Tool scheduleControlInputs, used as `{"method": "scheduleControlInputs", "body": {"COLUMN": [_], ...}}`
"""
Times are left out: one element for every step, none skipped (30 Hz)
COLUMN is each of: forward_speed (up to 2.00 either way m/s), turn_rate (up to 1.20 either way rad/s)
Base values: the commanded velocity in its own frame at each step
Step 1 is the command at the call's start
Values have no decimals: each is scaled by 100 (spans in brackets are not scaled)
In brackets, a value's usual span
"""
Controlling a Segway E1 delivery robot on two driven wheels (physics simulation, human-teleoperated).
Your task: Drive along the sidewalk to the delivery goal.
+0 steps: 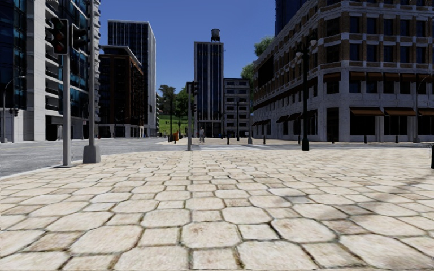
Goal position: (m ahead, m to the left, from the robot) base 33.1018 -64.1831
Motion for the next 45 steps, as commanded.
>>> {"method": "scheduleControlInputs", "body": {"forward_speed": [200,200,200,200,200,200,200,200,200,200,200,200,200,200,200,200,200,200,200,200,200,200,200,200,200,200,200,200,200,200,200,200,200,200,200,200,200,200,200,200,200,200,200,200,200], "turn_rate": [-30,-30,-30,-30,-30,-30,-30,-30,-30,-30,-30,-30,-30,-30,-30,-30,-30,-30,-30,-30,-30,-30,-30,-30,-30,-30,-30,-30,-24,-24,0,0,0,0,0,0,0,0,0,0,0,0,0,0,0]}}
